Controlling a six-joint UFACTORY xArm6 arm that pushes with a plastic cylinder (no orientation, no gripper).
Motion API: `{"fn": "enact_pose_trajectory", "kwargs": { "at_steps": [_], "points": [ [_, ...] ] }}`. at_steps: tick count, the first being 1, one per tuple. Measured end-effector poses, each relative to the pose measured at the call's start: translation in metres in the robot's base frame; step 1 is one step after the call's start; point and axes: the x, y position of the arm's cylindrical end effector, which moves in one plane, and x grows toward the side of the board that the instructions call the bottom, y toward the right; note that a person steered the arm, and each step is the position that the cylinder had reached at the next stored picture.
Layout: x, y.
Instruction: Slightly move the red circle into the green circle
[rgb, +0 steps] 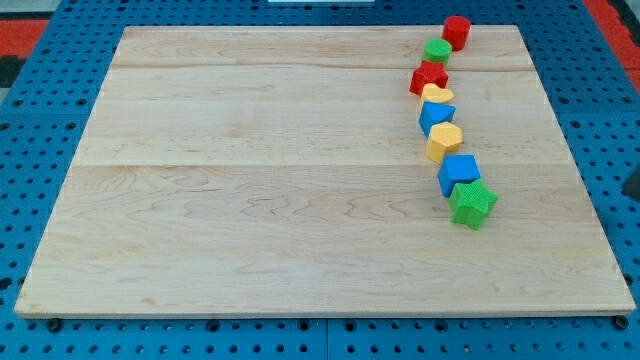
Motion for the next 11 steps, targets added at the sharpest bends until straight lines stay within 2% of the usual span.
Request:
{"fn": "enact_pose_trajectory", "kwargs": {
  "at_steps": [1, 3, 9, 11],
  "points": [
    [-0.07, -0.027],
    [-0.258, -0.028],
    [-0.266, -0.085],
    [-0.265, -0.13]
  ]
}}
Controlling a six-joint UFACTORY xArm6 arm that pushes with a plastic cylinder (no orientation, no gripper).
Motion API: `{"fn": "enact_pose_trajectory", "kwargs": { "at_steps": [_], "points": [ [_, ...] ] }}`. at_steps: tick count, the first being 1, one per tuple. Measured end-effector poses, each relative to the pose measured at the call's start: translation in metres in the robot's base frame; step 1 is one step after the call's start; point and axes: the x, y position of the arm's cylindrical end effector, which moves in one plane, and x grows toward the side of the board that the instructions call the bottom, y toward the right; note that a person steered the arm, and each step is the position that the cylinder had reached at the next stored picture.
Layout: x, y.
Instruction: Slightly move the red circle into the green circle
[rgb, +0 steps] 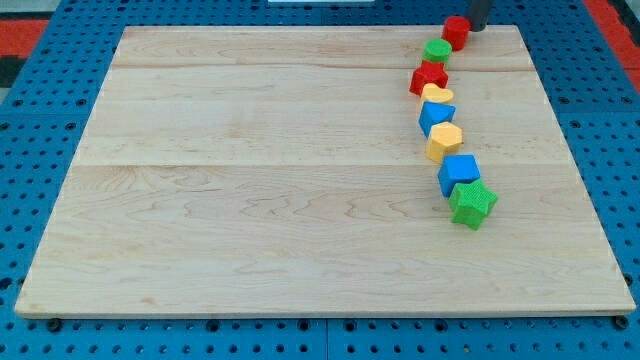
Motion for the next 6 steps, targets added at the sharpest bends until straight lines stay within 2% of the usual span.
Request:
{"fn": "enact_pose_trajectory", "kwargs": {
  "at_steps": [6],
  "points": [
    [0.001, -0.023]
  ]
}}
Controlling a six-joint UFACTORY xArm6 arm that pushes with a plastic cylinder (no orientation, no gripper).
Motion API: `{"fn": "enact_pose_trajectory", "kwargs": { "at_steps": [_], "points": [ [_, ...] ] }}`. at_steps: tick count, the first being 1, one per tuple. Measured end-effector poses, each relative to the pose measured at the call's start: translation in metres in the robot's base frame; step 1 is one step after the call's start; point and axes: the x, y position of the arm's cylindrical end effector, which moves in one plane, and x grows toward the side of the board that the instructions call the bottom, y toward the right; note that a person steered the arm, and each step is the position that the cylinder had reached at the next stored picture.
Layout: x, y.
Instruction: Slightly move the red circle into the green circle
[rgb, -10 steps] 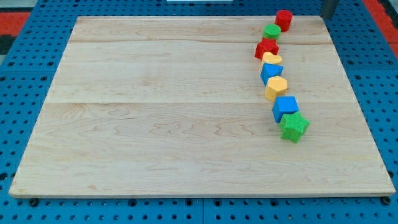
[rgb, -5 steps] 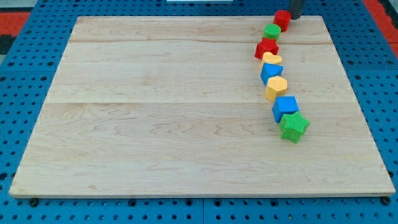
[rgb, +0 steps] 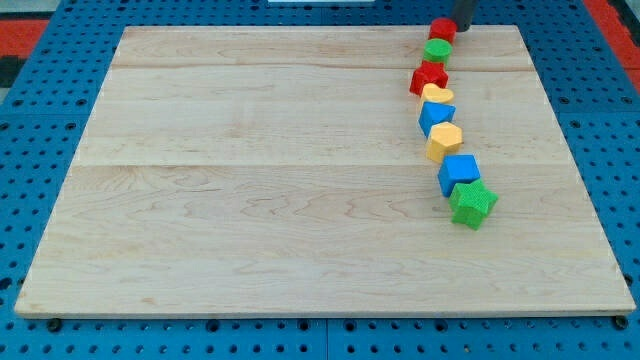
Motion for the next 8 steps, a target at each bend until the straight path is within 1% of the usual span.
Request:
{"fn": "enact_pose_trajectory", "kwargs": {
  "at_steps": [2, 4, 7, 8],
  "points": [
    [0.0, -0.006],
    [-0.001, -0.028],
    [0.0, -0.087],
    [0.0, -0.13]
  ]
}}
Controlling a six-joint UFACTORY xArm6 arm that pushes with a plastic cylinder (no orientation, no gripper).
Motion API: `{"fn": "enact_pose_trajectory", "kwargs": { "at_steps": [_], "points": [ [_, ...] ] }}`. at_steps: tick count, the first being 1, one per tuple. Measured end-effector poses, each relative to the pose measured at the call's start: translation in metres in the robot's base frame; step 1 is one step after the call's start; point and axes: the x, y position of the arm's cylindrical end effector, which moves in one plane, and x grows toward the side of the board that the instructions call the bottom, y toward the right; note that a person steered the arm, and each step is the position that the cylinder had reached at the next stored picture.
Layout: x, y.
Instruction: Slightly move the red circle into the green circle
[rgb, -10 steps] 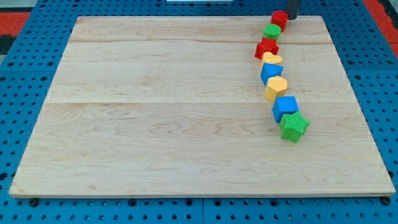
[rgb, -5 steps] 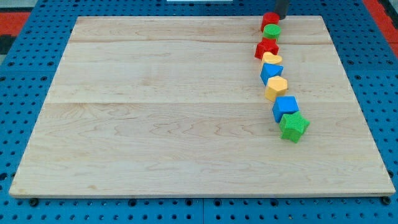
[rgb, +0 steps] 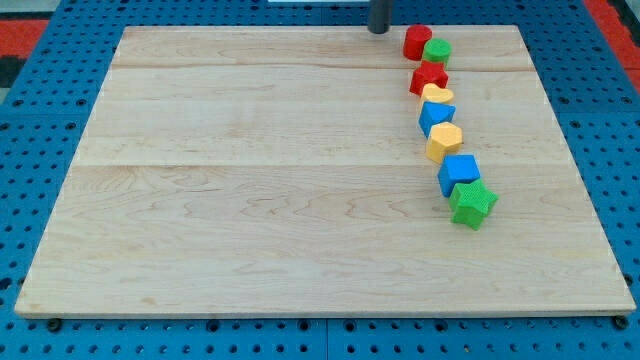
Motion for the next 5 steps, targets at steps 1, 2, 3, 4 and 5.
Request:
{"fn": "enact_pose_trajectory", "kwargs": {
  "at_steps": [1, 2, 3, 4, 5],
  "points": [
    [0.022, 0.018],
    [0.034, 0.049],
    [0.034, 0.049],
    [0.034, 0.039],
    [0.023, 0.028]
  ]
}}
